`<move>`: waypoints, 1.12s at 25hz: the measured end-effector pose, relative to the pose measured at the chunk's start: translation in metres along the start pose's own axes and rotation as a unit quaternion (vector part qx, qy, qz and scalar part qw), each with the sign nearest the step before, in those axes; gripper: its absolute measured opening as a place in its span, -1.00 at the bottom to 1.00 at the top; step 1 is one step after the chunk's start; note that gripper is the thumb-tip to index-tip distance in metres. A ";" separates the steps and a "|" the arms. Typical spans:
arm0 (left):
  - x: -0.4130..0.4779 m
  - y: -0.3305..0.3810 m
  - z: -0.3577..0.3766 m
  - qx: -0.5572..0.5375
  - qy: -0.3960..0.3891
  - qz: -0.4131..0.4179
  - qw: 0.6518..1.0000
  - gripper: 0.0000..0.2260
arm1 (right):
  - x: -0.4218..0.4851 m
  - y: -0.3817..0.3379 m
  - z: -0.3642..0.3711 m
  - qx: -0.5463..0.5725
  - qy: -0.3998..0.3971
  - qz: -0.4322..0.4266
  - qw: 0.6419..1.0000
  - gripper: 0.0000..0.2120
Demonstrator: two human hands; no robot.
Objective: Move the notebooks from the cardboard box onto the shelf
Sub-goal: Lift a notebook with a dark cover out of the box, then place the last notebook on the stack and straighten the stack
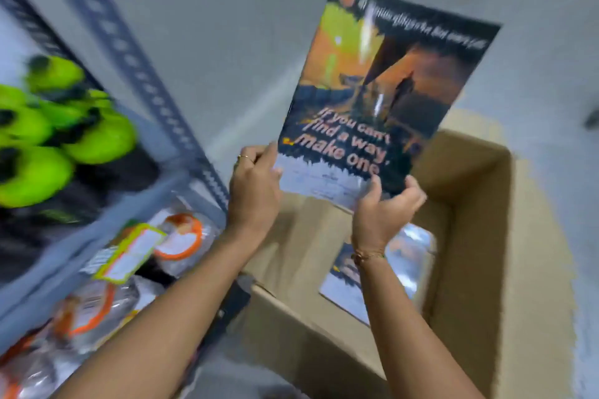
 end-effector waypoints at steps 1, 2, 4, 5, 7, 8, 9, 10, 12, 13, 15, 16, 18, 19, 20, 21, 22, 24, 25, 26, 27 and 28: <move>0.019 0.005 -0.045 -0.013 0.067 0.020 0.997 -0.62 | -0.012 -0.037 0.011 0.057 -0.007 -0.027 0.998 -0.62; 0.036 0.007 -0.096 -0.004 0.138 0.047 0.989 -0.63 | -0.029 -0.078 0.021 0.119 -0.029 -0.051 0.991 -0.61; 0.057 0.011 -0.199 0.066 0.258 0.081 0.960 -0.65 | -0.070 -0.160 0.037 0.238 -0.110 -0.078 0.962 -0.57; 0.062 0.015 -0.247 0.101 0.302 0.076 0.945 -0.65 | -0.092 -0.198 0.043 0.286 -0.154 -0.087 0.942 -0.54; 0.066 0.020 -0.329 0.175 0.356 0.031 0.918 -0.66 | -0.133 -0.266 0.048 0.343 -0.219 -0.129 0.904 -0.51; 0.067 0.019 -0.363 0.220 0.368 -0.001 0.903 -0.68 | -0.152 -0.296 0.050 0.360 -0.246 -0.157 0.886 -0.50; 0.069 0.015 -0.392 0.257 0.371 -0.040 0.891 -0.72 | -0.171 -0.323 0.053 0.371 -0.274 -0.180 0.869 -0.52; 0.074 0.009 -0.415 0.274 0.369 -0.082 0.884 -0.77 | -0.187 -0.347 0.059 0.370 -0.311 -0.201 0.852 -0.55; 0.091 -0.008 -0.447 0.286 0.371 -0.138 0.873 -0.81 | -0.215 -0.393 0.078 0.334 -0.377 -0.261 0.823 -0.68; 0.102 -0.019 -0.455 0.294 0.363 -0.157 0.870 -0.81 | -0.224 -0.412 0.092 0.303 -0.399 -0.293 0.814 -0.75; 0.123 -0.039 -0.456 0.307 0.327 -0.207 0.870 -0.80 | -0.236 -0.438 0.121 0.218 -0.441 -0.324 0.808 -0.87; 0.132 -0.048 -0.453 0.302 0.304 -0.239 0.871 -0.79 | -0.239 -0.445 0.135 0.160 -0.460 -0.332 0.808 -0.87; 0.145 -0.057 -0.449 0.283 0.250 -0.296 0.877 -0.74 | -0.243 -0.445 0.156 0.021 -0.488 -0.358 0.796 -0.83; 0.149 -0.059 -0.446 0.292 0.230 -0.307 0.876 -0.74 | -0.242 -0.442 0.162 -0.024 -0.489 -0.373 0.788 -0.85; 0.149 -0.057 -0.445 0.320 0.219 -0.309 0.868 -0.74 | -0.240 -0.438 0.162 -0.034 -0.482 -0.383 0.787 -0.89; 0.150 -0.052 -0.441 0.361 0.224 -0.292 0.857 -0.75 | -0.234 -0.432 0.161 -0.009 -0.472 -0.388 0.791 -0.89; 0.149 -0.045 -0.433 0.402 0.246 -0.254 0.845 -0.74 | -0.224 -0.423 0.155 0.052 -0.455 -0.386 0.801 -0.84; 0.145 -0.025 -0.398 0.450 0.315 -0.107 0.829 -0.71 | -0.198 -0.390 0.124 0.201 -0.372 -0.350 0.836 -0.77; 0.144 -0.015 -0.367 0.440 0.356 -0.006 0.824 -0.71 | -0.181 -0.367 0.109 0.254 -0.308 -0.333 0.854 -0.78; 0.145 -0.007 -0.329 0.411 0.378 0.088 0.825 -0.71 | -0.162 -0.337 0.099 0.280 -0.254 -0.311 0.872 -0.79; 0.143 0.001 -0.279 0.369 0.365 0.167 0.838 -0.73 | -0.140 -0.296 0.095 0.275 -0.210 -0.278 0.896 -0.81; 0.136 0.010 -0.230 0.321 0.327 0.221 0.861 -0.76 | -0.119 -0.254 0.092 0.250 -0.174 -0.234 0.923 -0.81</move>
Point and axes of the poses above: each hand's wrist, its own x-axis towards the middle knuckle, its own z-axis out of the palm, y = z × x, the point moved 1 cm from there along x, towards the middle knuckle, and after that the axes turned 12 degrees about y, right-handed, at the moved point
